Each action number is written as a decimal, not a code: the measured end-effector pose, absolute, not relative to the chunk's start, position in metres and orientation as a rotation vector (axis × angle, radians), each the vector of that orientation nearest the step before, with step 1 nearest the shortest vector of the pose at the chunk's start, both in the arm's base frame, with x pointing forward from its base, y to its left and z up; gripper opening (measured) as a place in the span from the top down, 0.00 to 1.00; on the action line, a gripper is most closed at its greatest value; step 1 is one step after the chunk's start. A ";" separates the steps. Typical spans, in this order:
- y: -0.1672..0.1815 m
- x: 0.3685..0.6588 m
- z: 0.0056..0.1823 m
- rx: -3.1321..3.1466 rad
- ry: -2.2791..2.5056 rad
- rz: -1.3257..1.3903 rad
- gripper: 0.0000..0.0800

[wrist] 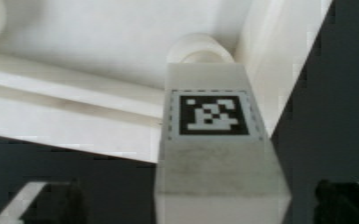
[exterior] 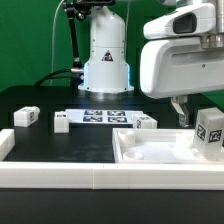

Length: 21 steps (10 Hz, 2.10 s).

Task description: Assemble one leg

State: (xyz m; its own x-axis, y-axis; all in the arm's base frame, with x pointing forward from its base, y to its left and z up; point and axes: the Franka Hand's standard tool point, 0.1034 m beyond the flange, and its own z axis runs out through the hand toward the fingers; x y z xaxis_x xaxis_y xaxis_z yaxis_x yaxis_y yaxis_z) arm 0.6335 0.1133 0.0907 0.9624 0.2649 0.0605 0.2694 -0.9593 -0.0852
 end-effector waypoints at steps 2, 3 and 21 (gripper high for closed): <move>0.116 0.629 0.089 -3.007 -0.424 0.141 0.19; 0.117 0.631 0.088 -3.004 -0.425 0.155 0.19; 0.114 0.627 0.084 -2.938 0.958 0.105 0.64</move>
Offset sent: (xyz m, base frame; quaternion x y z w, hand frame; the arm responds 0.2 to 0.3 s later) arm -0.0041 -0.0004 -0.0033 -0.0092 0.0167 -0.0006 0.9998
